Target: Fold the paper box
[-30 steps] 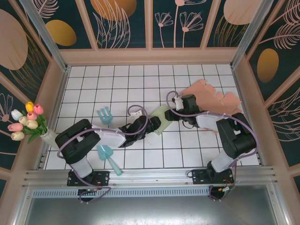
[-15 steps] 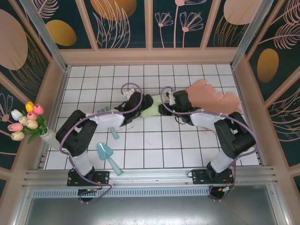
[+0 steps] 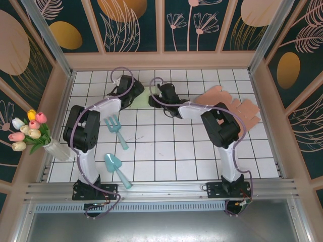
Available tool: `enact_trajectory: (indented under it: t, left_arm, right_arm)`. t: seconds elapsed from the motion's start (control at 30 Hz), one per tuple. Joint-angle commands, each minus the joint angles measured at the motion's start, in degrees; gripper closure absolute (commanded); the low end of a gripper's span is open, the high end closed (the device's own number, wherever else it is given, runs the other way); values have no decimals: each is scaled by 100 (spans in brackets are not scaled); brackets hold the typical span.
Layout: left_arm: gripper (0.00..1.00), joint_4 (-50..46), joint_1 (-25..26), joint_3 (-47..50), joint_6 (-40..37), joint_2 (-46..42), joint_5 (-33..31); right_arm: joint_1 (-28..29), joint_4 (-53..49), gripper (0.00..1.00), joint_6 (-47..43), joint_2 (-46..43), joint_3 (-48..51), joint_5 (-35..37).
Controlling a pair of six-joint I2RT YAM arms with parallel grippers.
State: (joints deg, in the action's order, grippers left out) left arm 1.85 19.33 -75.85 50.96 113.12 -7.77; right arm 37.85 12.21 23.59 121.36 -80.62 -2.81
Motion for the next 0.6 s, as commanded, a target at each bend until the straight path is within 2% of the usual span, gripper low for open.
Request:
enact_trajectory:
  t: [0.0, 0.27, 0.57]
  left_arm:
    - [15, -321, -76, -471, -259, 334, 639]
    - [15, -368, -477, -689, -494, 788, 589]
    - [12, -720, -576, -1171, -840, 1086, 322]
  right_arm:
    - [188, 320, 52, 202, 357, -631, -342]
    - [323, 205, 52, 225, 965, -1251, -273]
    - [504, 203, 50, 295, 1093, -1247, 103]
